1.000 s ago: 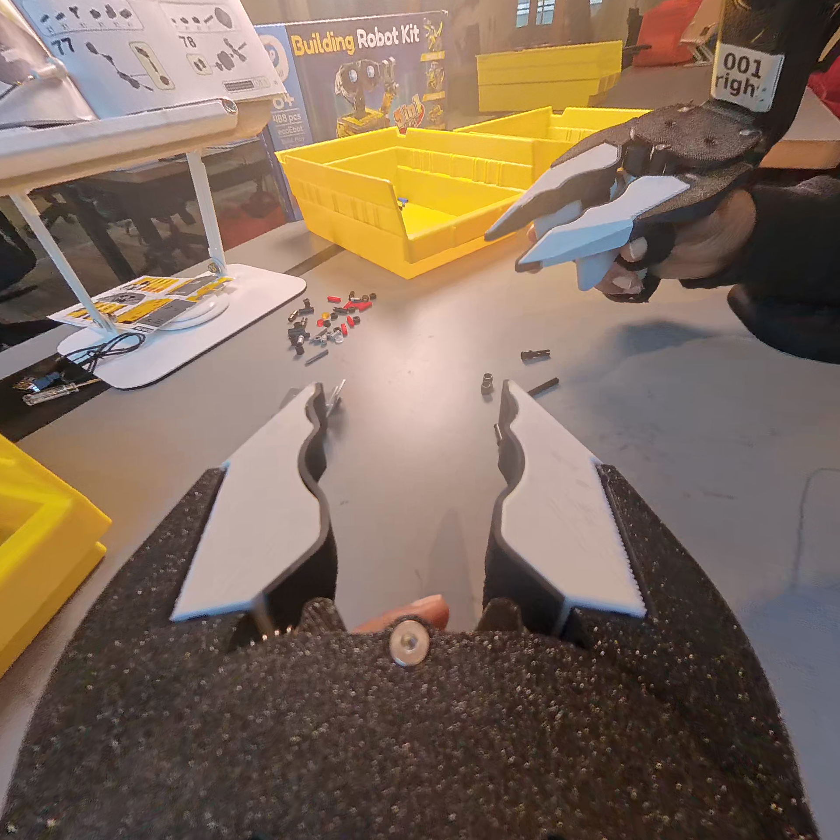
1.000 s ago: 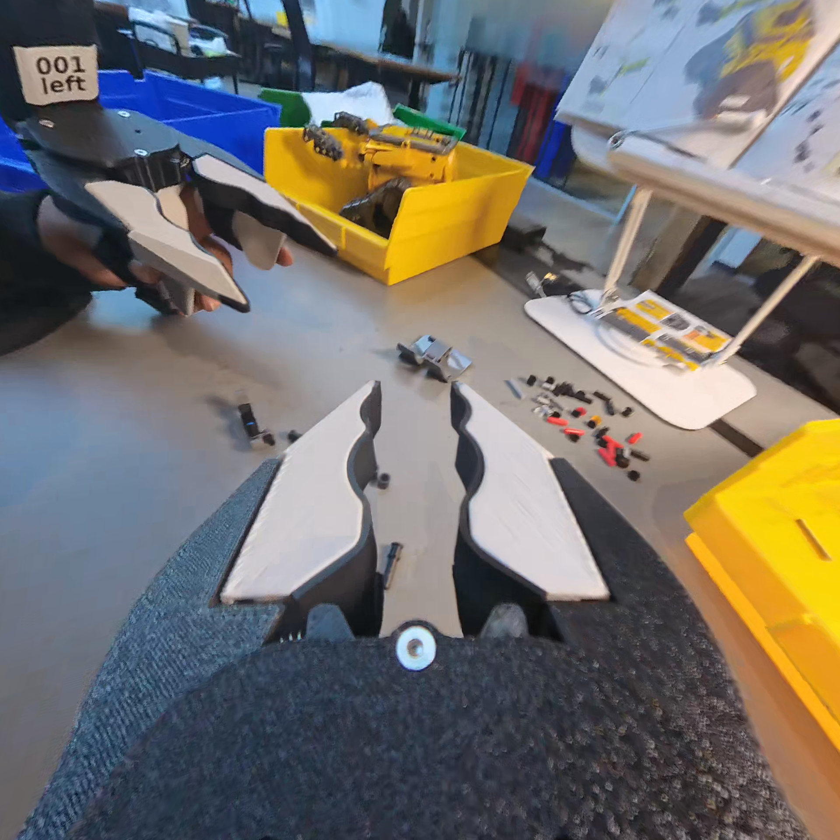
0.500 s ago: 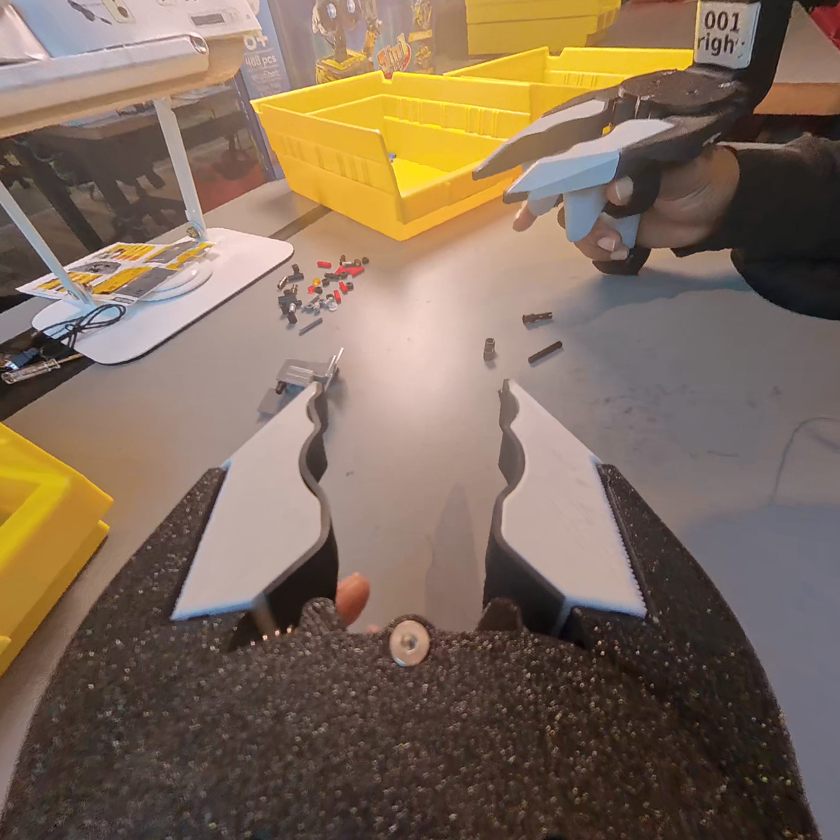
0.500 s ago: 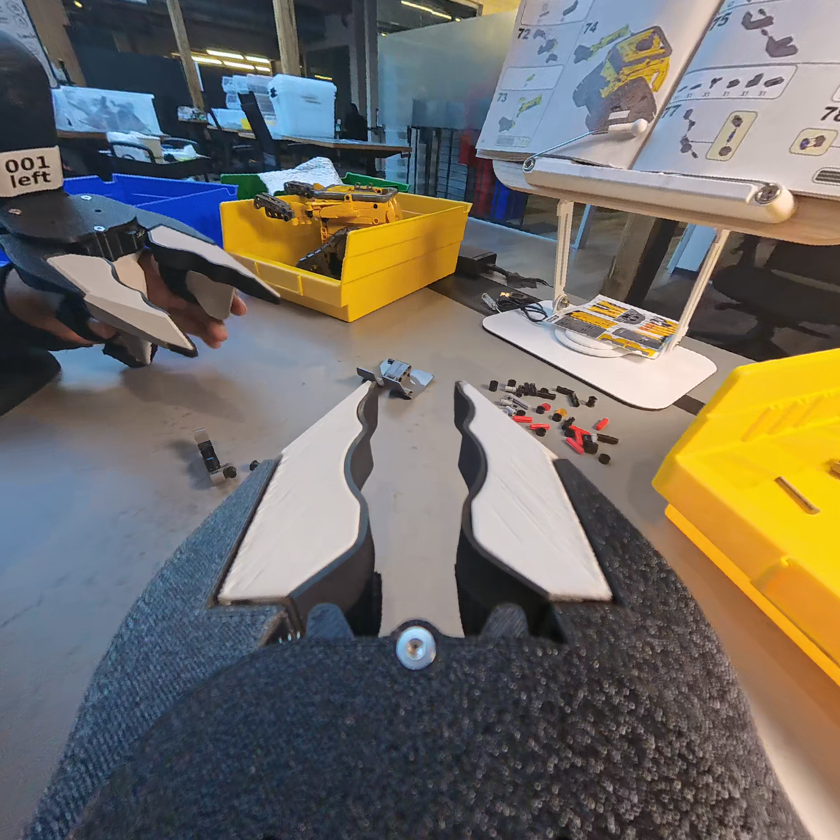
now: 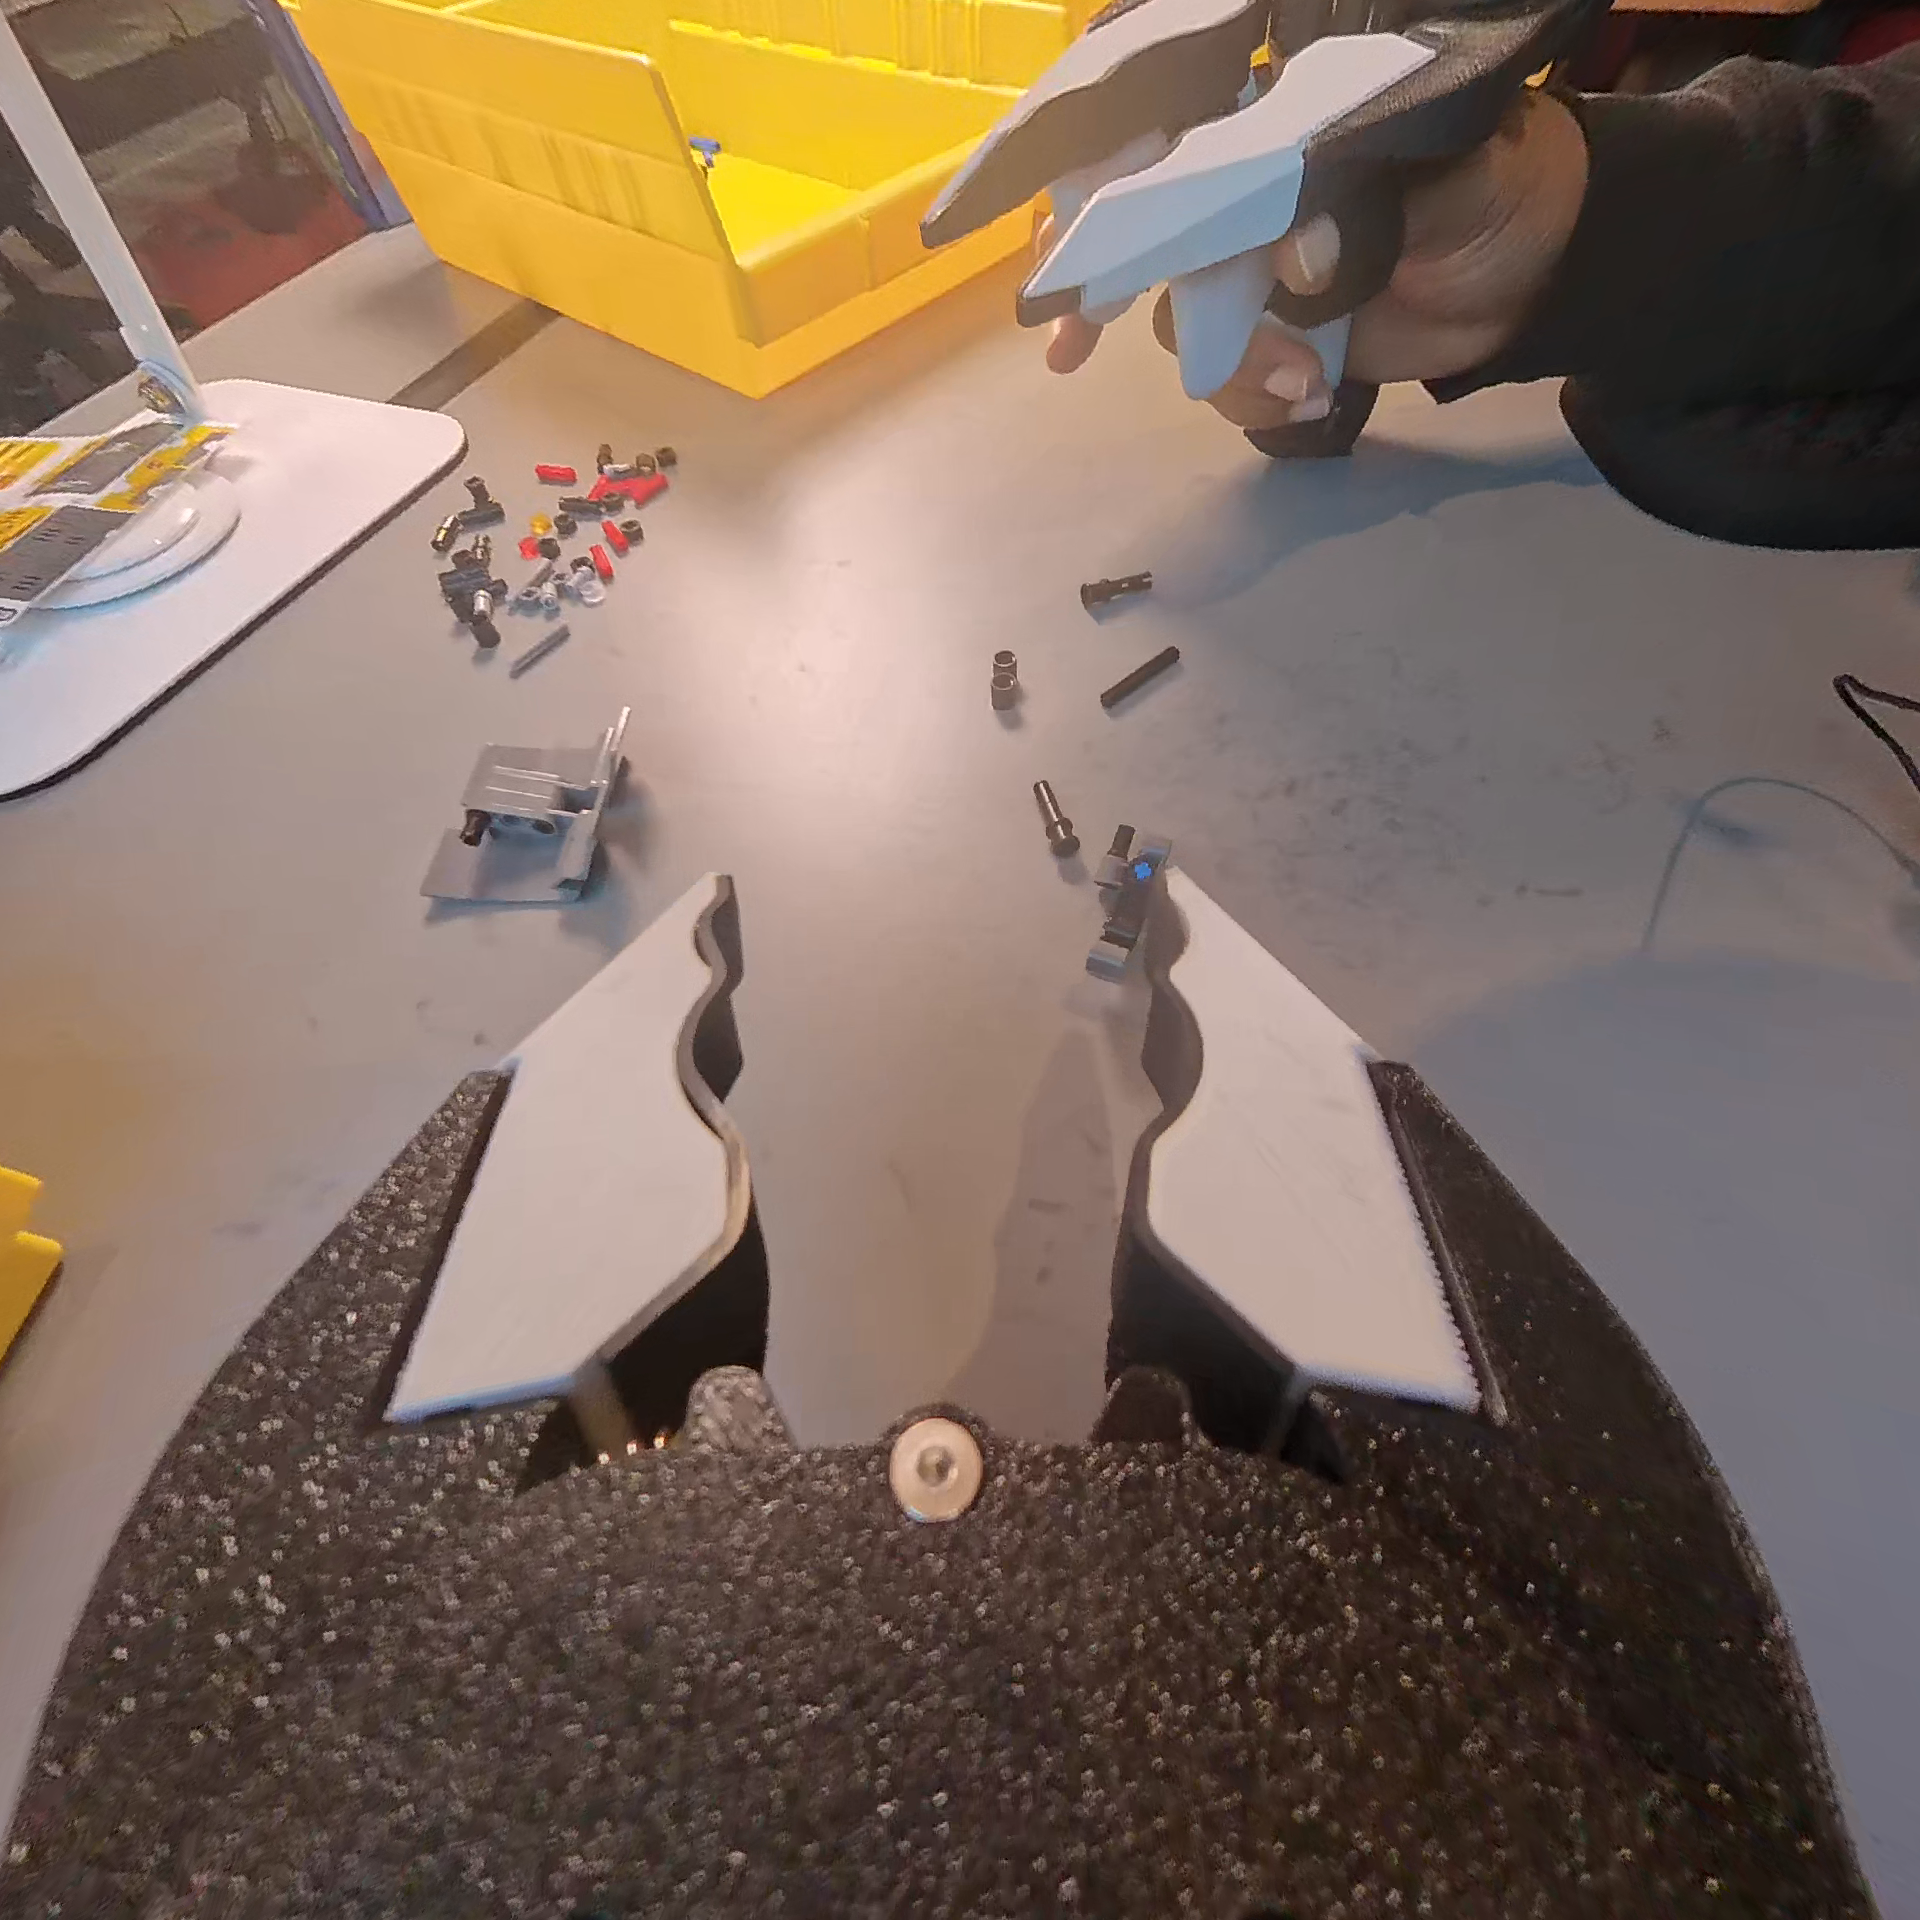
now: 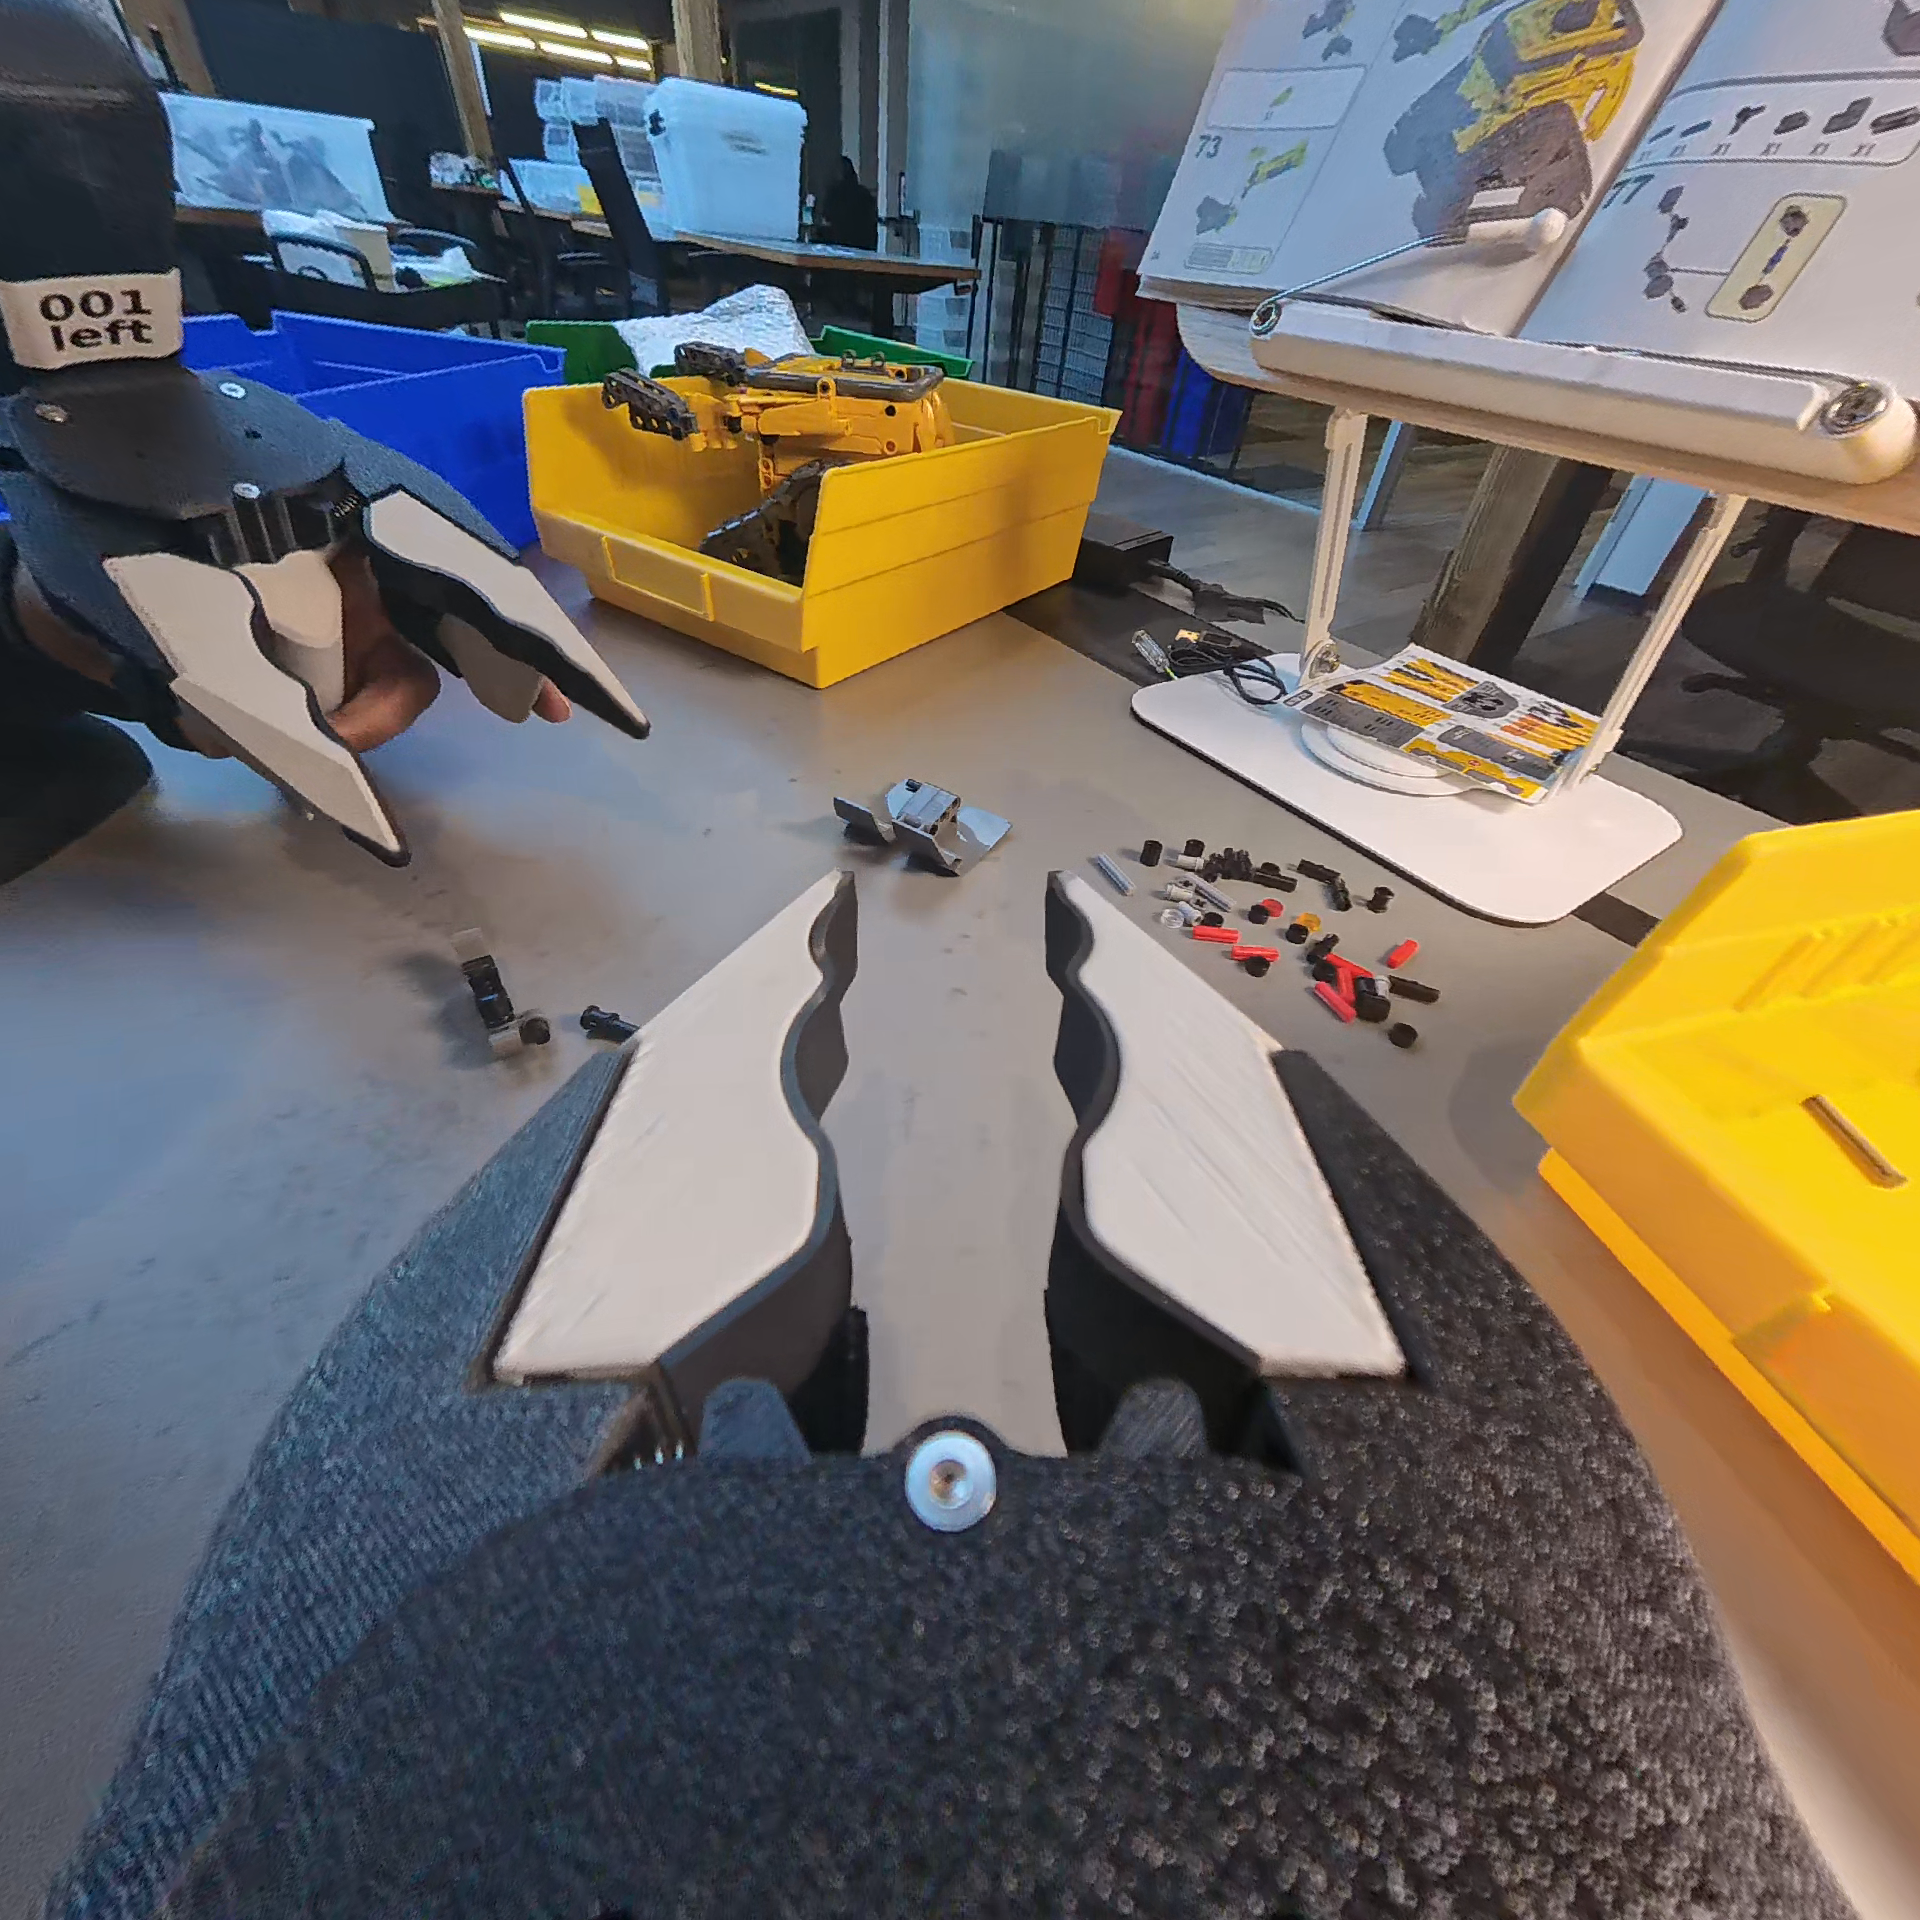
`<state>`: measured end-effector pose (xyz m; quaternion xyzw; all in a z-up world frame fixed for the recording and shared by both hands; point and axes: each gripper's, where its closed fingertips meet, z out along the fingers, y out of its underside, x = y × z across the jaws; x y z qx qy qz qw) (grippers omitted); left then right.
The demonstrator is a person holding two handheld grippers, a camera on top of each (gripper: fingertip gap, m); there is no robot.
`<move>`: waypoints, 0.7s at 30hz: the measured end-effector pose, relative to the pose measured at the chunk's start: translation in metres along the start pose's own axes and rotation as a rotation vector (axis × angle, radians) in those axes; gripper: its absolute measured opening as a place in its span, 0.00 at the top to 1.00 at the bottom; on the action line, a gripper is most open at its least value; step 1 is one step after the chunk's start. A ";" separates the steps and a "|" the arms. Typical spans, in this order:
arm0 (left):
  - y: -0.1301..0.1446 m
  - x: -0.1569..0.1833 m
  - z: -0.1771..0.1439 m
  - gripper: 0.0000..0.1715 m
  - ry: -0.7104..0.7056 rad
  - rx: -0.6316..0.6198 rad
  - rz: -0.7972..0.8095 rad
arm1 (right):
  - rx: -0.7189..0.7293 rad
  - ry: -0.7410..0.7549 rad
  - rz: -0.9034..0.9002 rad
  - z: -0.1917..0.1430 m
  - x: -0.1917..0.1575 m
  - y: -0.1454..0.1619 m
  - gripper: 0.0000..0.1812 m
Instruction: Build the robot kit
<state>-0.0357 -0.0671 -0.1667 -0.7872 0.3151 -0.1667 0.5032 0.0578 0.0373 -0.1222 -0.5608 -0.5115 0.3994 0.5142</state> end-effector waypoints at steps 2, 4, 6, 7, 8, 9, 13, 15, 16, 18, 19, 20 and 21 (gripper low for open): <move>0.001 0.002 0.001 0.55 0.003 -0.007 0.010 | -0.003 -0.001 -0.006 0.000 -0.001 0.000 0.80; 0.002 0.003 0.002 0.55 0.006 -0.014 0.021 | -0.006 -0.005 -0.011 0.000 -0.002 0.001 0.80; 0.002 0.004 0.002 0.55 0.004 -0.017 0.026 | -0.009 -0.009 -0.018 0.001 -0.004 0.001 0.81; 0.002 0.003 0.002 0.56 0.001 -0.018 0.026 | -0.011 -0.010 -0.022 0.001 -0.004 0.002 0.81; 0.002 0.003 0.003 0.56 -0.001 -0.020 0.027 | -0.013 -0.011 -0.025 0.001 -0.005 0.002 0.81; 0.003 0.003 0.003 0.56 -0.003 -0.021 0.028 | -0.015 -0.009 -0.028 0.001 -0.005 0.002 0.81; 0.004 0.002 0.003 0.57 -0.013 -0.034 0.024 | -0.026 -0.001 -0.028 0.002 -0.004 0.004 0.81; 0.005 0.000 0.004 0.59 -0.023 -0.039 0.023 | -0.032 0.006 -0.023 0.002 -0.002 0.005 0.81; 0.007 -0.002 0.004 0.61 -0.037 -0.047 0.020 | -0.035 0.008 -0.021 0.002 -0.002 0.005 0.81; 0.011 -0.006 0.004 0.62 -0.057 -0.071 0.016 | -0.041 0.011 -0.020 0.002 -0.001 0.006 0.82; 0.012 -0.008 0.004 0.64 -0.070 -0.078 0.011 | -0.044 0.011 -0.020 0.002 -0.001 0.007 0.82; 0.013 -0.012 0.004 0.65 -0.087 -0.084 0.002 | -0.048 0.011 -0.019 0.003 -0.001 0.007 0.82; 0.014 -0.016 0.003 0.66 -0.107 -0.090 -0.010 | -0.051 0.011 -0.019 0.003 -0.001 0.008 0.82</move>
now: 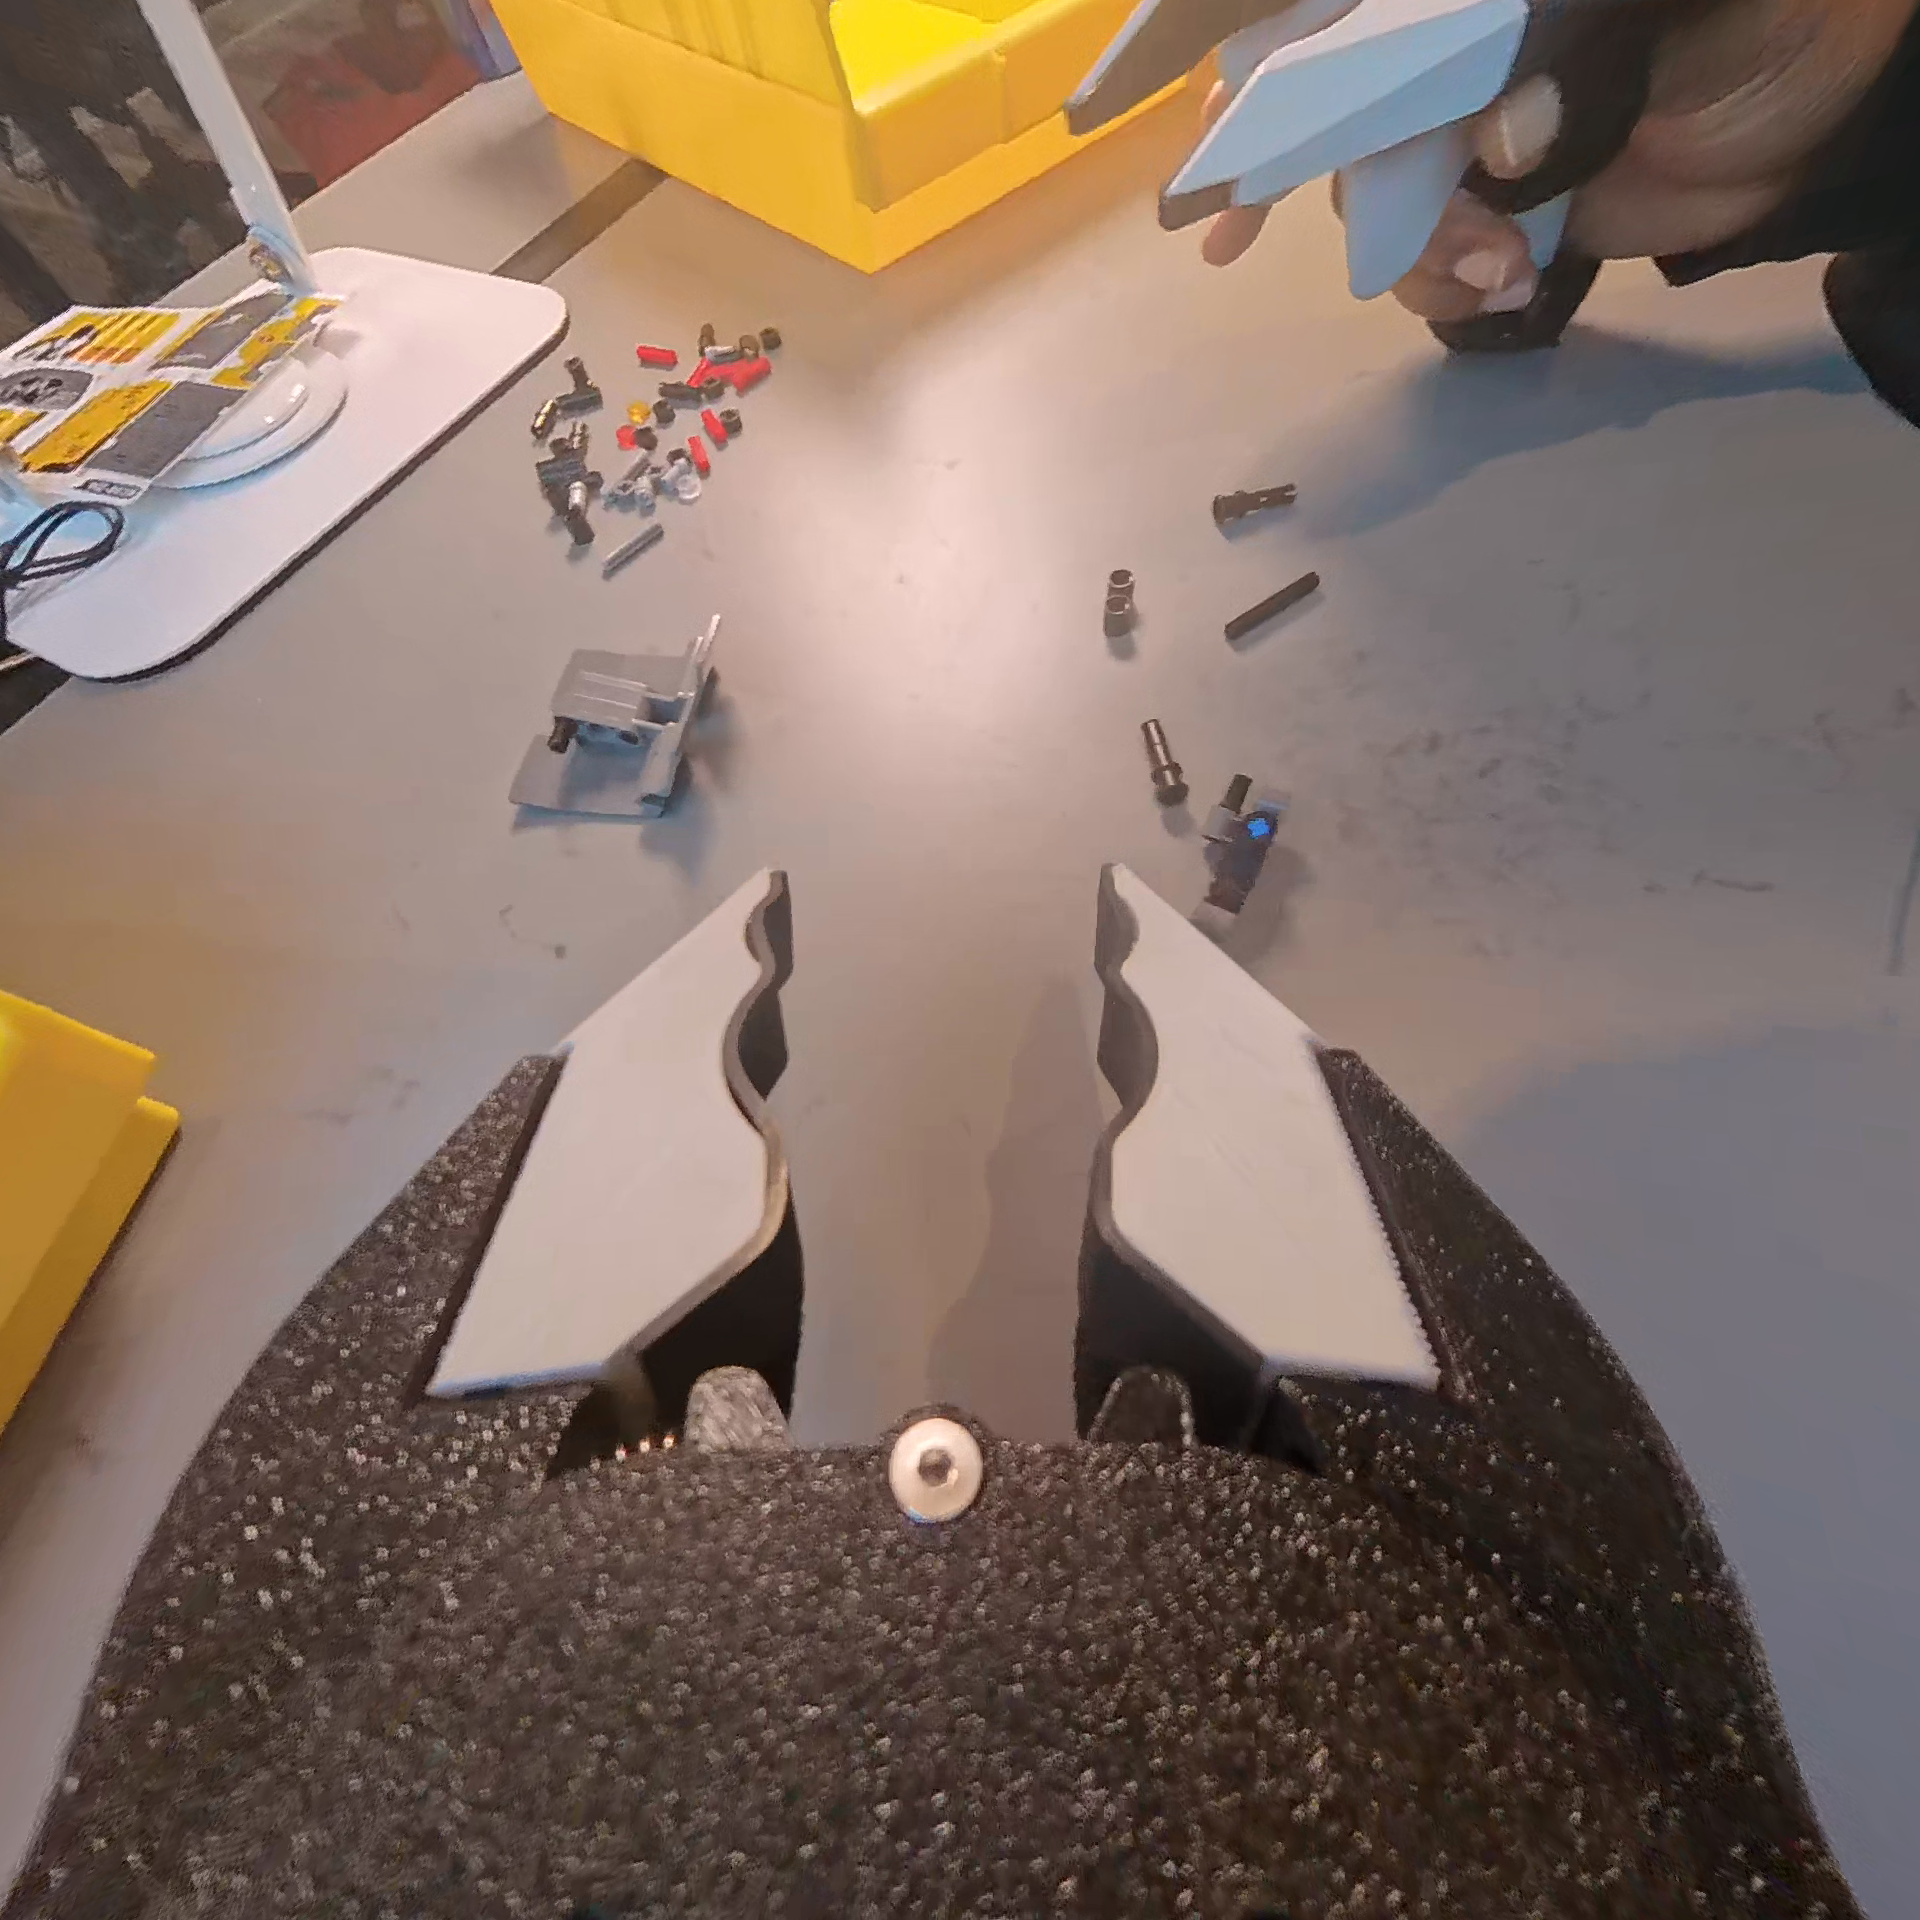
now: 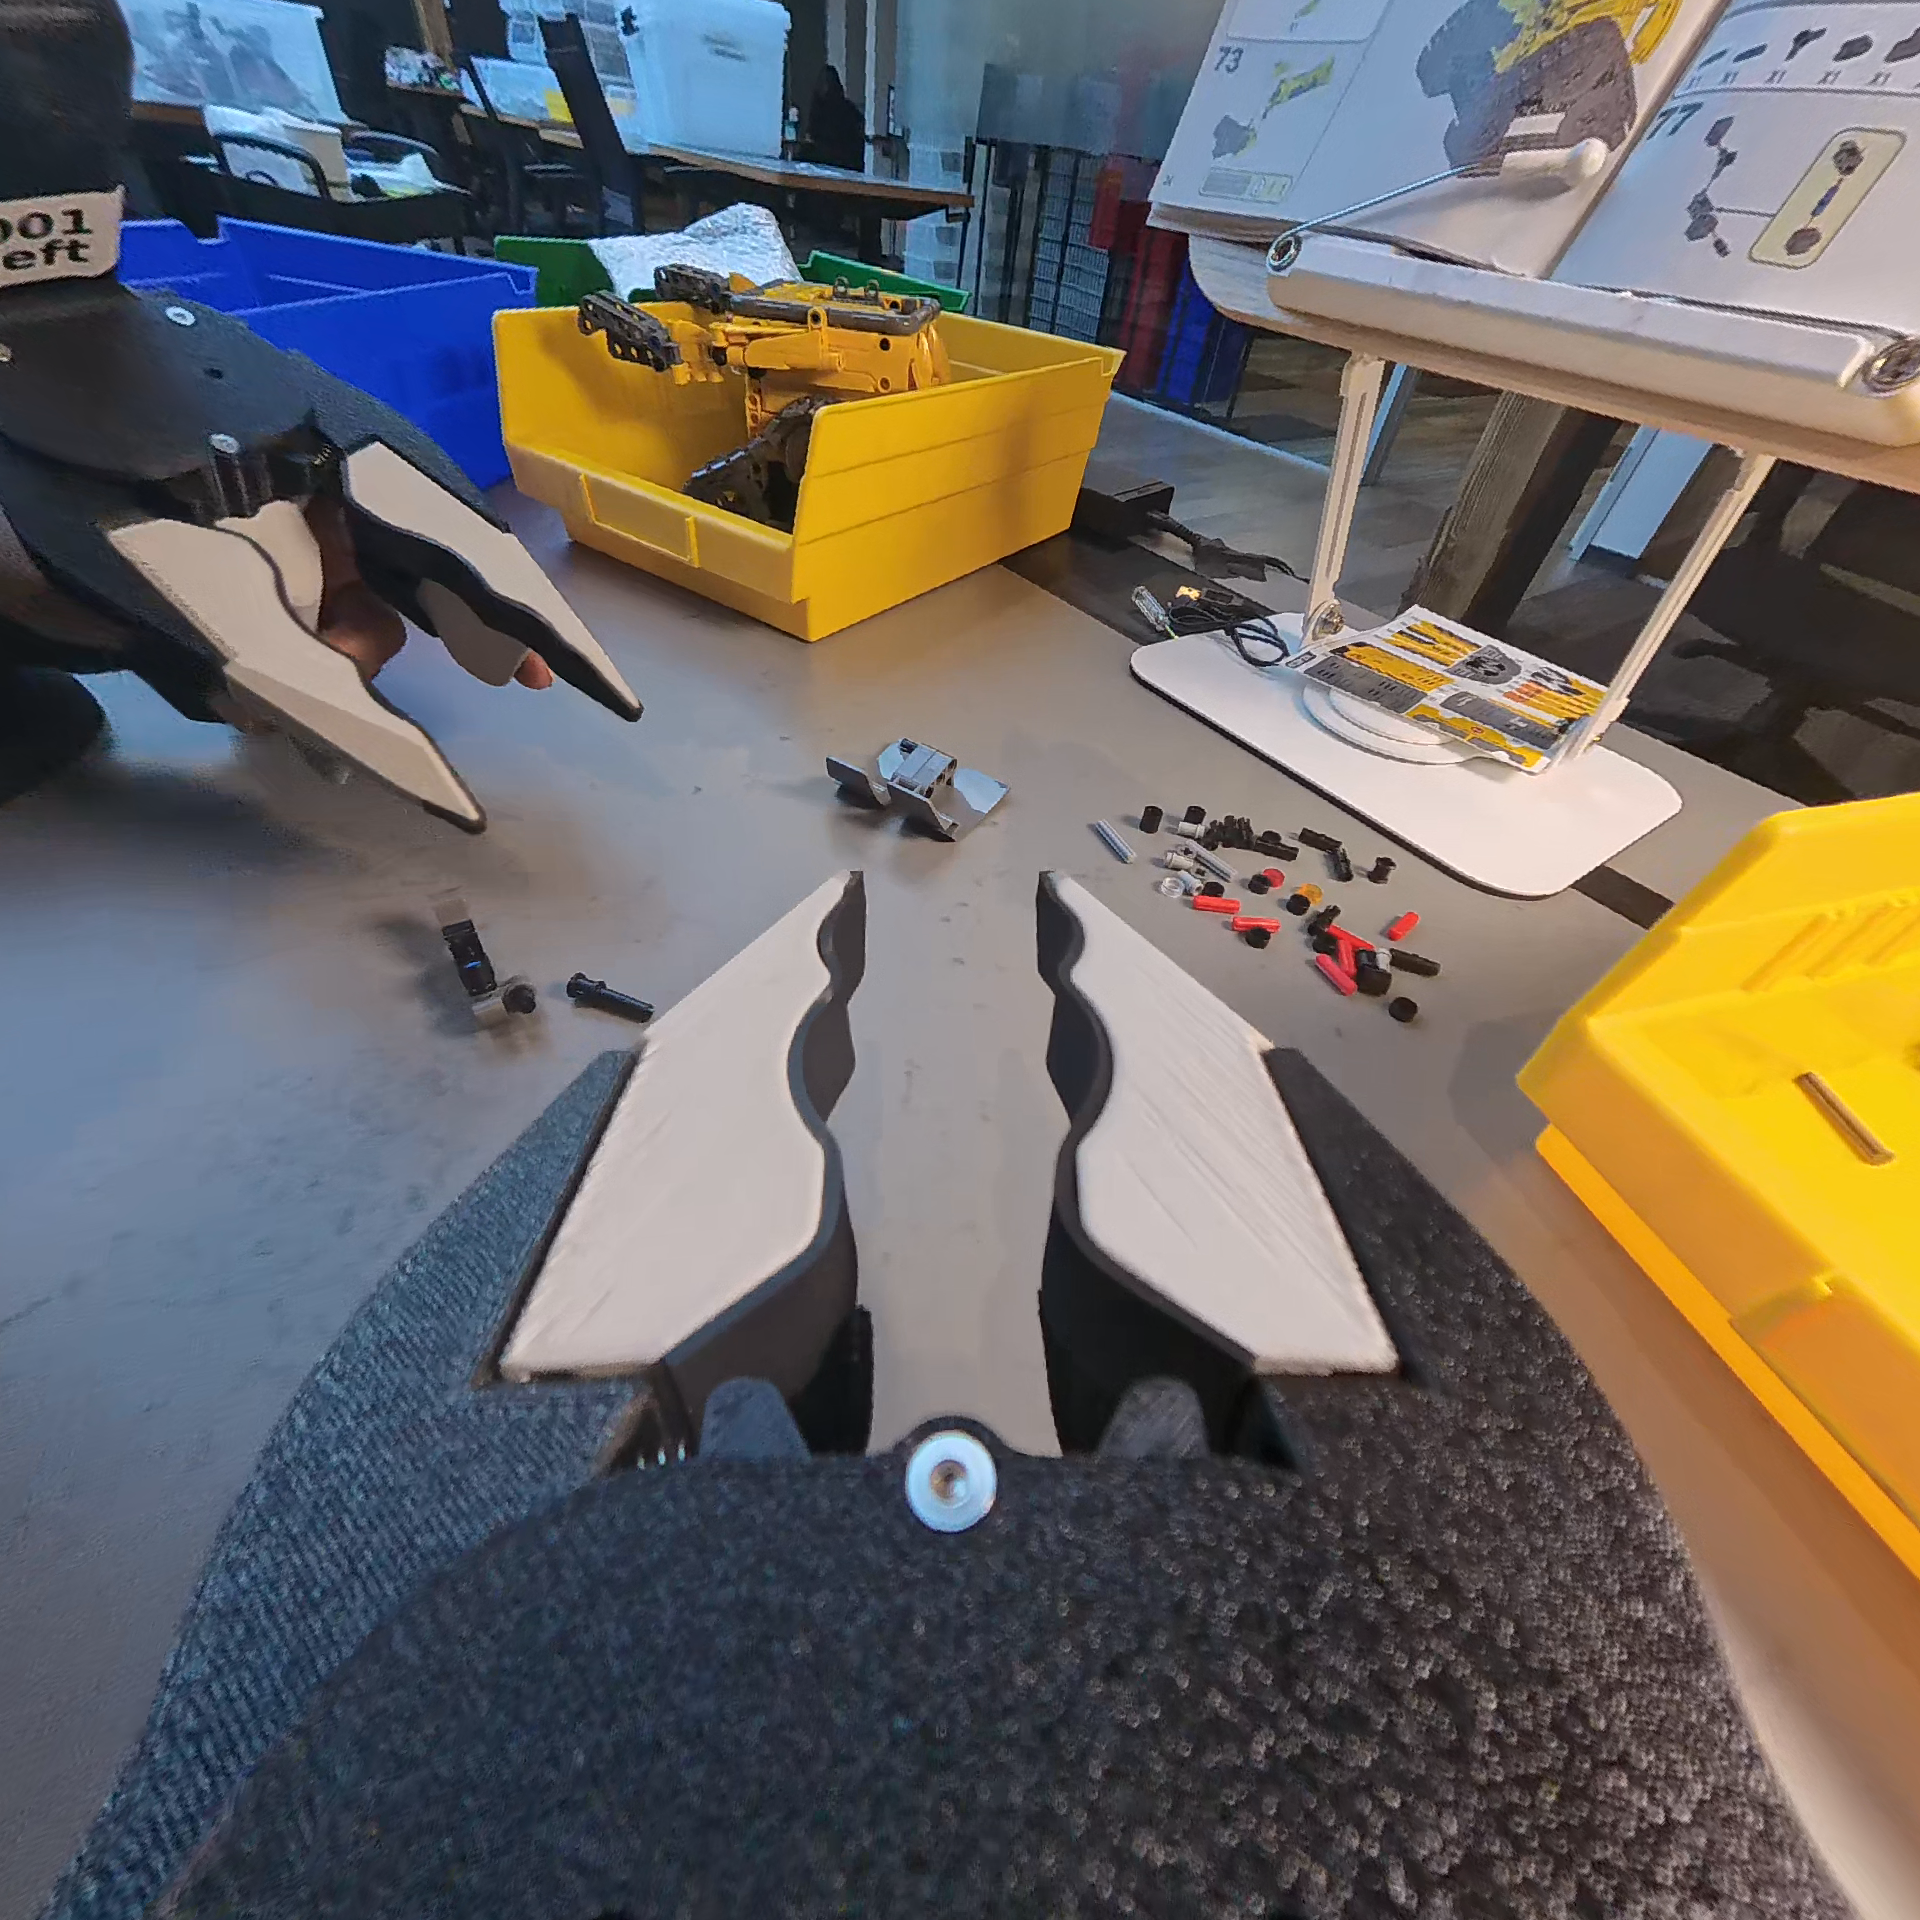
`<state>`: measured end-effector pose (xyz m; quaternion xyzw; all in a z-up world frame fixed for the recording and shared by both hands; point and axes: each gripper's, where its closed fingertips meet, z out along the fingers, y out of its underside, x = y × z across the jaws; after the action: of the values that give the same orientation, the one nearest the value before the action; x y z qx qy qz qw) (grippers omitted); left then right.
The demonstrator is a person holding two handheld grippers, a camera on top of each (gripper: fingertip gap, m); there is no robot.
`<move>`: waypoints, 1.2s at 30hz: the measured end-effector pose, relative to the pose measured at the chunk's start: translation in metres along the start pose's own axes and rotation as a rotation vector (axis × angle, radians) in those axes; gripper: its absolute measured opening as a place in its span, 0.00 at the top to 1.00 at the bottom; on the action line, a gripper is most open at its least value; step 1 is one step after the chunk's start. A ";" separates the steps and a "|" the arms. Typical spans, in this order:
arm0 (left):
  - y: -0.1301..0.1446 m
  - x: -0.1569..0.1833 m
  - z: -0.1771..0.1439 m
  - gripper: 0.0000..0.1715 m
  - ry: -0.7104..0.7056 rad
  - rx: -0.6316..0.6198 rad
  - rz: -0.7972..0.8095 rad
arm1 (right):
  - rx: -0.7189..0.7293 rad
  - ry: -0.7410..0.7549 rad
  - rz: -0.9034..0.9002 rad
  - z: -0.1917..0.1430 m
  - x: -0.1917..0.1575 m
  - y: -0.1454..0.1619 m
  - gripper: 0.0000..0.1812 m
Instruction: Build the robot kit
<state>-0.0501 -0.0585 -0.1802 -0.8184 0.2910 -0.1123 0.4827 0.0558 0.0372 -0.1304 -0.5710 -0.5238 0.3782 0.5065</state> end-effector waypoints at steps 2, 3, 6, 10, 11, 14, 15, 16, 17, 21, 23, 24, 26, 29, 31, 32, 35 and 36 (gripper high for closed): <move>0.001 -0.010 0.001 0.66 -0.046 -0.008 -0.034 | -0.004 0.001 0.002 0.001 0.000 0.001 0.82; 0.002 -0.017 0.001 0.67 -0.075 -0.012 -0.050 | -0.009 0.002 0.005 0.001 0.001 0.001 0.82; 0.001 -0.039 0.006 0.70 -0.160 -0.015 -0.069 | -0.026 0.005 0.023 0.003 0.003 0.004 0.83; -0.007 -0.058 0.025 0.77 -0.185 -0.029 -0.028 | -0.033 0.008 0.039 0.004 0.005 0.005 0.83; -0.007 -0.062 0.032 0.78 -0.191 -0.047 -0.002 | -0.033 0.008 0.039 0.004 0.005 0.005 0.84; -0.005 -0.069 0.052 0.77 -0.204 -0.110 0.088 | -0.034 0.009 0.036 0.004 0.005 0.005 0.84; -0.004 -0.070 0.057 0.77 -0.202 -0.133 0.110 | -0.034 0.010 0.033 0.004 0.004 0.005 0.84; -0.001 -0.071 0.061 0.77 -0.202 -0.156 0.128 | -0.033 0.010 0.029 0.004 0.004 0.005 0.84; 0.001 -0.071 0.064 0.77 -0.203 -0.175 0.143 | -0.030 0.010 0.025 0.004 0.004 0.005 0.85; 0.003 -0.075 0.066 0.85 -0.216 -0.189 0.161 | -0.023 0.000 0.010 0.003 0.000 0.003 0.85; 0.004 -0.076 0.066 0.89 -0.219 -0.193 0.170 | -0.027 -0.009 0.006 0.003 -0.001 0.004 0.86; 0.005 -0.076 0.065 0.94 -0.220 -0.197 0.180 | -0.028 -0.013 0.005 0.003 -0.002 0.004 0.86; 0.006 -0.076 0.064 0.95 -0.220 -0.197 0.197 | -0.029 -0.018 0.003 0.003 -0.003 0.004 0.86; 0.006 -0.074 0.061 0.96 -0.197 -0.184 0.203 | -0.025 -0.023 0.003 0.003 -0.004 0.004 0.86; 0.005 -0.069 0.057 0.97 -0.167 -0.168 0.212 | -0.025 -0.027 0.004 0.002 -0.004 0.004 0.86; 0.004 -0.066 0.055 0.97 -0.147 -0.159 0.220 | -0.025 -0.027 0.004 0.002 -0.004 0.004 0.86; 0.001 -0.053 0.047 0.97 -0.081 -0.122 0.249 | -0.026 -0.032 0.003 0.002 -0.005 0.004 0.86; 0.001 -0.049 0.044 0.97 -0.063 -0.118 0.261 | -0.027 -0.034 0.001 0.002 -0.005 0.004 0.86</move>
<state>-0.0692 0.0015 -0.1986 -0.8036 0.3856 -0.0055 0.4533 0.0534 0.0326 -0.1355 -0.5716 -0.5369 0.3810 0.4897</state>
